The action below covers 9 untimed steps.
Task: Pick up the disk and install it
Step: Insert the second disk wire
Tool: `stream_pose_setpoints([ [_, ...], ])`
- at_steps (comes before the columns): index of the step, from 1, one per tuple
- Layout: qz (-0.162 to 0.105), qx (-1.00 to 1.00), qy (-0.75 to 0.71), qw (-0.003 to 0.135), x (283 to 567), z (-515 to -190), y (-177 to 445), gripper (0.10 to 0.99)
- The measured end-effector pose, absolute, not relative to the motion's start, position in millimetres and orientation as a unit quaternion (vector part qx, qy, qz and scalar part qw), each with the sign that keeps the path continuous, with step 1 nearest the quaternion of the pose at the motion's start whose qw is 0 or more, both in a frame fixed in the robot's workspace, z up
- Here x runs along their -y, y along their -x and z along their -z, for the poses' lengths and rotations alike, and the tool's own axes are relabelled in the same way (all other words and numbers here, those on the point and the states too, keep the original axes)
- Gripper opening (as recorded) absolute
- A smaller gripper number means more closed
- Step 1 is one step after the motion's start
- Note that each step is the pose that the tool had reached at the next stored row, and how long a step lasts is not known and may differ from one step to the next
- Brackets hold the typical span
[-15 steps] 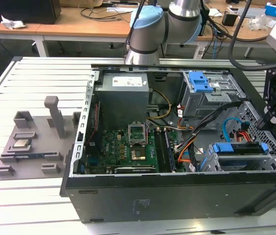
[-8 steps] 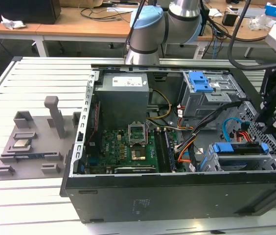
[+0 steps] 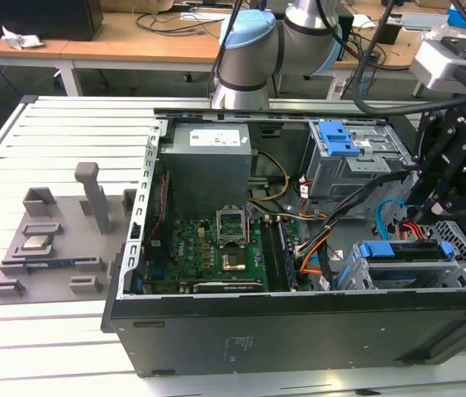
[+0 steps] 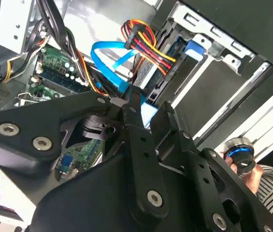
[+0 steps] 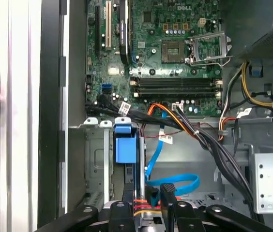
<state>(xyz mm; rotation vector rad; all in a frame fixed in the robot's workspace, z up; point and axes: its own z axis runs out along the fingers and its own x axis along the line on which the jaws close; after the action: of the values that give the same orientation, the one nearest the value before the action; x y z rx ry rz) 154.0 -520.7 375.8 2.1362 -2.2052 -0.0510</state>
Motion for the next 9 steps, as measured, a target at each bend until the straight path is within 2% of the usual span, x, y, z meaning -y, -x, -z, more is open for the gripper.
stream_pose_setpoints([
  [7,0.017,0.718,-0.695,0.036,520.7,-375.7,-152.7,0.349],
  [8,0.017,0.718,-0.695,0.035,520.7,-375.7,-152.5,0.282],
  [9,0.017,0.718,-0.695,0.035,520.7,-375.7,-152.5,0.157],
])
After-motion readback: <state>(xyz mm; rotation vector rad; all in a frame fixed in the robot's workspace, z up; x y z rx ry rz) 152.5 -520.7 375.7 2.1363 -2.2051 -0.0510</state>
